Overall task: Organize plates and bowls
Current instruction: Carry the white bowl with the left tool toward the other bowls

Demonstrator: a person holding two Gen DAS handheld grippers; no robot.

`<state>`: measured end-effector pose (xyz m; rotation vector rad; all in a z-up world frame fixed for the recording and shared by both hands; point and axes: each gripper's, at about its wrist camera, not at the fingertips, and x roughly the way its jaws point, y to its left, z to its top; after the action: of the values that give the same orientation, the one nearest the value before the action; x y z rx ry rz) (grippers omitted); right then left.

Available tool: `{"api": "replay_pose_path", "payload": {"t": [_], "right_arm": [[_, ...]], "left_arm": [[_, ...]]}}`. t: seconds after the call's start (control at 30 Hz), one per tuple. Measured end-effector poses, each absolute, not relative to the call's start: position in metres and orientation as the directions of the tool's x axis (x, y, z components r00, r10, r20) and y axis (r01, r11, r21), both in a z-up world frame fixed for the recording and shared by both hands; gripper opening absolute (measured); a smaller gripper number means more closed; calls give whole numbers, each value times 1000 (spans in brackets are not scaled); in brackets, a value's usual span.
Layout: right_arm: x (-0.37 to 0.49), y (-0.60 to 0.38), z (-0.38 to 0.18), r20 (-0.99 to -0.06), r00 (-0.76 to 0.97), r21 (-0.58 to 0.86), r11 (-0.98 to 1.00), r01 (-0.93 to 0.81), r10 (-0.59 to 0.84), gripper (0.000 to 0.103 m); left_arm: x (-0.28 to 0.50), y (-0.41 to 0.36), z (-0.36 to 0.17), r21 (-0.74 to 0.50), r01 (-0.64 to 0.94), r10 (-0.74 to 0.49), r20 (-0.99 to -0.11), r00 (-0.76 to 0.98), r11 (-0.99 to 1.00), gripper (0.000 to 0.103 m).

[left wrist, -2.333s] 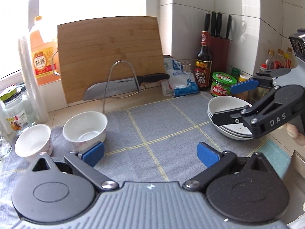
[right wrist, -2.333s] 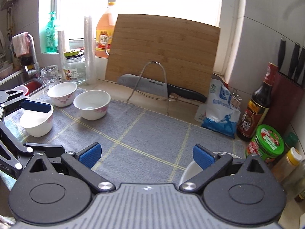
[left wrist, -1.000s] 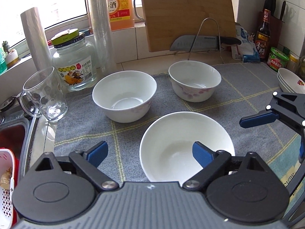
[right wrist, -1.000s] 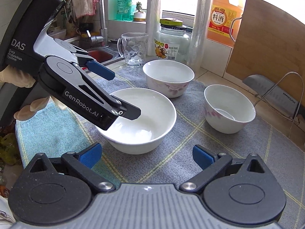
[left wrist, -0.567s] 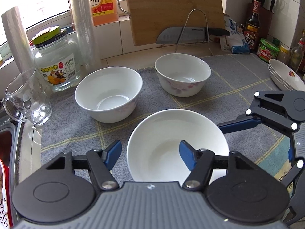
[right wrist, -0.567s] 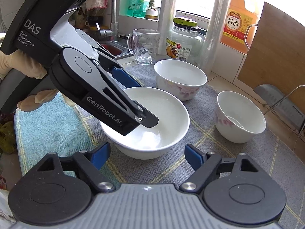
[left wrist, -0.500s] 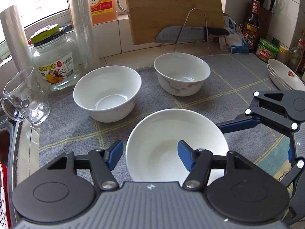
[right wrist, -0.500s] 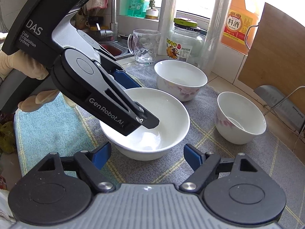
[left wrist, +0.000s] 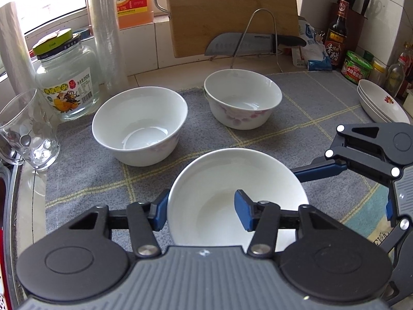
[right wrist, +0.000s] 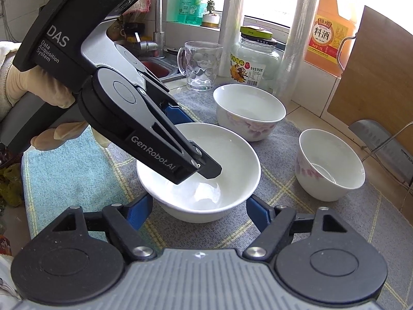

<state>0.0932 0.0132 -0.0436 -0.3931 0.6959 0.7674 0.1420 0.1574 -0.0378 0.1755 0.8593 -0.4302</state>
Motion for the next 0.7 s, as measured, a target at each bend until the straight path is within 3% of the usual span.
{"api": "replay_pose_path", "payload": {"t": [0.7], "right_arm": [[78,-13,-29,-704,508,-55,675,-736,497,83]], "left_arm": [[121,134,-22,-12,480,-325,-751,575,877,52]]}}
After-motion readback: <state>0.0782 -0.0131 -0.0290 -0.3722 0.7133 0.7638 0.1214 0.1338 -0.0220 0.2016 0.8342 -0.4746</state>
